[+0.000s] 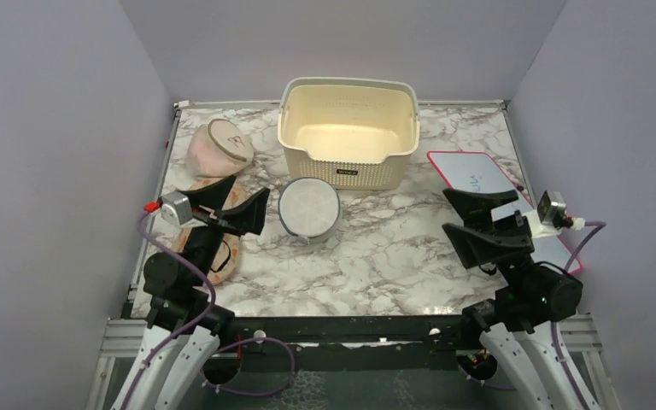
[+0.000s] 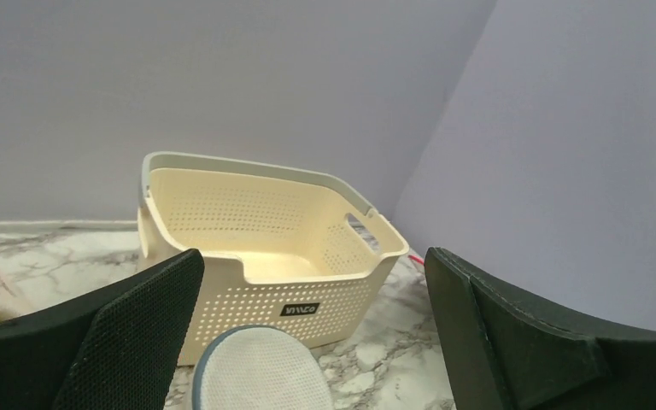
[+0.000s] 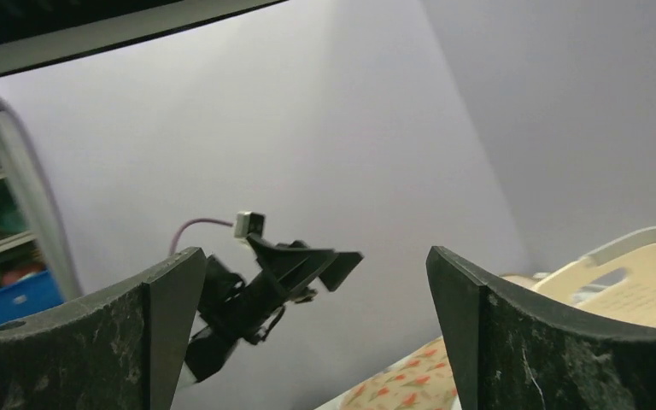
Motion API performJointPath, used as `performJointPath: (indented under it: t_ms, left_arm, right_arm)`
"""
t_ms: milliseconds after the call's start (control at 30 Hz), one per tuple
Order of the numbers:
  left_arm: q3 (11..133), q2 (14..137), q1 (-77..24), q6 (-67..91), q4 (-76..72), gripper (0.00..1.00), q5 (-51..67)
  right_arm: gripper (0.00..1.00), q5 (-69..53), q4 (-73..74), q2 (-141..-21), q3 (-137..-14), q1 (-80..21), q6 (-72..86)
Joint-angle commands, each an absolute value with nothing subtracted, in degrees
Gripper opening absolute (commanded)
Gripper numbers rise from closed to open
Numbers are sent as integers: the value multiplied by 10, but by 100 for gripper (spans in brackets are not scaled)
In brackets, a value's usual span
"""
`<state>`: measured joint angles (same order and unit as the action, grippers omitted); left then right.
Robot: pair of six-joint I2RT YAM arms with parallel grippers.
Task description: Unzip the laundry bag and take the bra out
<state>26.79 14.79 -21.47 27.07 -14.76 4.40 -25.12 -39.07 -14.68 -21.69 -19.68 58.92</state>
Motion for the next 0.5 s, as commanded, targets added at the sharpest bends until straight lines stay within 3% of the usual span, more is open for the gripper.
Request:
performJointPath:
  t_ms: [0,233,467]
  left_arm:
    - [334,224,-185,252,-79,99,42]
    - [414,360,-144,245,-1,99,71]
    - [462,484,-118,253,69,99,119]
  right_arm:
    - [100,-183,-215,-205,-331,-173,480]
    - [100,-83,19,-306,-516,-140,379]
    - [100,-46,170,-363,-601,-130,324]
